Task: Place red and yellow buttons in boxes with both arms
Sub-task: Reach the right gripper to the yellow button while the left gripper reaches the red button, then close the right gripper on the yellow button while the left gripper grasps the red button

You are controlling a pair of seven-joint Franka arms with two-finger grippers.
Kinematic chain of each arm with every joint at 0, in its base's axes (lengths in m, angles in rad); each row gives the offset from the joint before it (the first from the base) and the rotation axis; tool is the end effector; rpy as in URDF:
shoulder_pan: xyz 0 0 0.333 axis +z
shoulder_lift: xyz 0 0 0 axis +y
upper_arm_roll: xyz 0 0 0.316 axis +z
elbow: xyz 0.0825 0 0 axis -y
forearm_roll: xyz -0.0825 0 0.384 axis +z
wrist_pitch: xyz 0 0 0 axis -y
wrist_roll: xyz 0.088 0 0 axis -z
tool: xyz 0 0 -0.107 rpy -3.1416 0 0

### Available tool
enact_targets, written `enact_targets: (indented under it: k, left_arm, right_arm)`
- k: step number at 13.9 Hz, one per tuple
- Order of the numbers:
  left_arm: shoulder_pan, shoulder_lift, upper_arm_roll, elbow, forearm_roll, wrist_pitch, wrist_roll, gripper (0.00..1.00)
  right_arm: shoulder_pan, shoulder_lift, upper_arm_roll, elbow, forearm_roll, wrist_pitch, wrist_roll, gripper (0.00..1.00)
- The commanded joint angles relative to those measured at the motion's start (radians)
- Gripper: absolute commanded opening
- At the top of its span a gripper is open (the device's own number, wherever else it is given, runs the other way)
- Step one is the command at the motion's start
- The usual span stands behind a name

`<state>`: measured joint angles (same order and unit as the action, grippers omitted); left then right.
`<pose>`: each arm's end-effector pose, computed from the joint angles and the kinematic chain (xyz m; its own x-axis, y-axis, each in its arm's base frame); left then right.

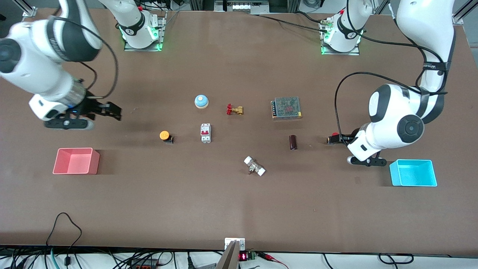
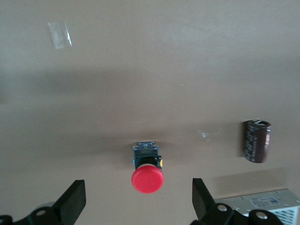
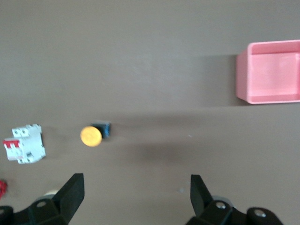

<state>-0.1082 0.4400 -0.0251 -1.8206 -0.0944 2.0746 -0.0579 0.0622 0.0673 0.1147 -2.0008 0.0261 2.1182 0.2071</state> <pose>0.6187 -0.0869 0.2819 0.9811 -0.0273 -0.1915 -0.0136 -0.9973 0.0724 0.5646 0.1012 0.4299 0.9981 -0.0445 0.0429 -0.0428 -0.9983 -0.0403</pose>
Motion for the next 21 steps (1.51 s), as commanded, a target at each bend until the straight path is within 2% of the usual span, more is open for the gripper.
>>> enact_targets:
  k: [1,4,12,14,21]
  left_arm:
    - [0.004,-0.040,0.004,-0.092,-0.024,0.068,0.024,1.00]
    - [0.002,-0.014,0.004,-0.115,-0.027,0.079,0.021,1.00]
    - [-0.008,0.048,-0.001,-0.117,-0.031,0.108,0.001,1.00]
    - [-0.011,0.060,-0.001,-0.112,-0.060,0.110,0.003,1.00]
    - [-0.041,0.080,-0.001,-0.111,-0.074,0.134,0.024,1.00]
  right_arm:
    - [0.068,0.005,-0.003,-0.084,0.011,0.144,0.102,1.00]
    - [0.136,0.095,-0.004,-0.053,-0.009,0.195,0.176,1.00]
    - [0.159,0.256,-0.006,-0.053,-0.027,0.396,0.178,1.00]
    - [0.160,0.285,-0.006,-0.053,-0.057,0.417,0.181,1.00]
    - [0.165,0.332,-0.006,-0.064,-0.066,0.416,0.163,1.00]
